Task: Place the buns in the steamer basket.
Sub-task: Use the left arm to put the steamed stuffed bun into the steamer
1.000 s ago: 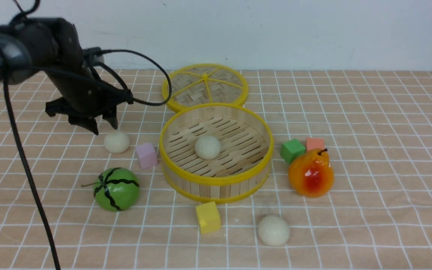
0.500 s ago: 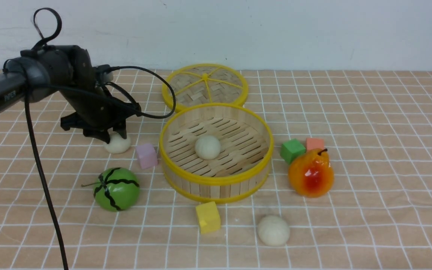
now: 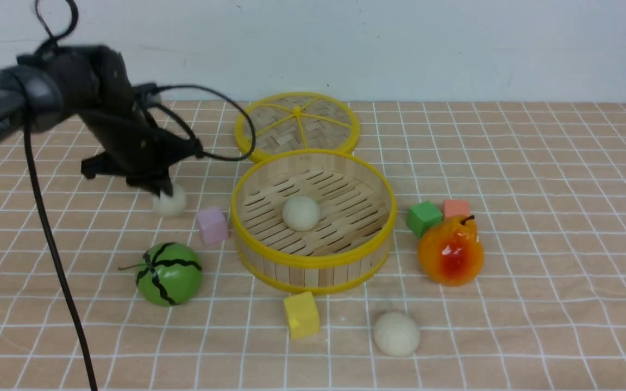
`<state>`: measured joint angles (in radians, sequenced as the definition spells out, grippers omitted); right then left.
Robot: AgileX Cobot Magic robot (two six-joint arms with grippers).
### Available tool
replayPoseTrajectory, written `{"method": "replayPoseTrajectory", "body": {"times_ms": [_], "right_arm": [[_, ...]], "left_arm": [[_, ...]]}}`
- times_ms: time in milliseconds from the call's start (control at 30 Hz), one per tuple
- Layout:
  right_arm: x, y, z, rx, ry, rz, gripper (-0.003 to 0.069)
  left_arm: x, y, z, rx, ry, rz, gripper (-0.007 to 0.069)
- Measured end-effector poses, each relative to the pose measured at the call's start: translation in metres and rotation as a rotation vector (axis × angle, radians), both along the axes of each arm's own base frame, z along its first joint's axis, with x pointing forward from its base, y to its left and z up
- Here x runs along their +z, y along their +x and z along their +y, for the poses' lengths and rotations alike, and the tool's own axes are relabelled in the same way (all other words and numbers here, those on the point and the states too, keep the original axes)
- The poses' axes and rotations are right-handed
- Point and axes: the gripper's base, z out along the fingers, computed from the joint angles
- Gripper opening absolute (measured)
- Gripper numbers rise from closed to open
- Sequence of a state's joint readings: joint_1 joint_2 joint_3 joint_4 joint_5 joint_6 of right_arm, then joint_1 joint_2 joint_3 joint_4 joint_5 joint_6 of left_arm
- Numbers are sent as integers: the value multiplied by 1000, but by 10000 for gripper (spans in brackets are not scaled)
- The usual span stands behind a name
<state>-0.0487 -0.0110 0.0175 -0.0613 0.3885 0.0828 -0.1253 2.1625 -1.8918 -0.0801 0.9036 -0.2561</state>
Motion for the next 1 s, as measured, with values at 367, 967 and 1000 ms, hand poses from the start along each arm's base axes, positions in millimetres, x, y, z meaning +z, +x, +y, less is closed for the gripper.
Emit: {"method": "replayPoseTrajectory", "body": {"times_ms": [367, 967, 1000], "right_arm": [[0, 0, 0, 0, 0, 0, 239], [0, 0, 0, 0, 0, 0, 239], [0, 0, 0, 0, 0, 0, 239]], "left_arm": [[56, -25, -103, -203, -75, -254, -3], [-19, -3, -136, -246, -55, -262, 275], [-16, -4, -136, -247, -55, -260, 323]]}}
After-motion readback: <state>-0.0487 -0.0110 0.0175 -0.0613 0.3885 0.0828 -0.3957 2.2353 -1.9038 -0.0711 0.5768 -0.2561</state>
